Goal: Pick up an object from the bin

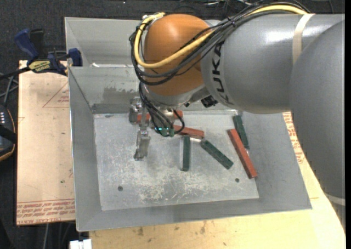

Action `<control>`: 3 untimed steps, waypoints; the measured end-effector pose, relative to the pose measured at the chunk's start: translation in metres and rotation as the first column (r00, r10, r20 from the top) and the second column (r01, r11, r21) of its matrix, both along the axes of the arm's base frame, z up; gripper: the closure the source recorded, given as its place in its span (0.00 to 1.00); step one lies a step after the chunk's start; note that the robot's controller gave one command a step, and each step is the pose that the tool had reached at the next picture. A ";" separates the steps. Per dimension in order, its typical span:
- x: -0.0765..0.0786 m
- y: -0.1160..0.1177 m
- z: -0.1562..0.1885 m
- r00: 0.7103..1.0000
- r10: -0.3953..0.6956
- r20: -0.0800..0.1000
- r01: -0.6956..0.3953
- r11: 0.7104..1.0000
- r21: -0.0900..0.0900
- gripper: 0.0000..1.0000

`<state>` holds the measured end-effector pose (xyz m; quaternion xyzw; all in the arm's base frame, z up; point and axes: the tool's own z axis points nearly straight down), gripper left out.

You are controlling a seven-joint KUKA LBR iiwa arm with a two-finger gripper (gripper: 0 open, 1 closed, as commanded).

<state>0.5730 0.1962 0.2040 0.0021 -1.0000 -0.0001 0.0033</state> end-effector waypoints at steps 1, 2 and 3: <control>0.002 -0.001 0.004 1.000 -0.004 0.007 0.004 1.000 0.001 0.00; 0.044 -0.017 -0.060 0.998 -0.058 0.016 0.058 0.998 0.004 0.00; 0.057 -0.079 -0.121 0.990 0.140 0.009 -0.140 0.990 0.001 0.00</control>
Offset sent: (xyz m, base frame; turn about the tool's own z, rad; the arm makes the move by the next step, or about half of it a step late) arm 0.0838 -0.0357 -0.1340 0.1139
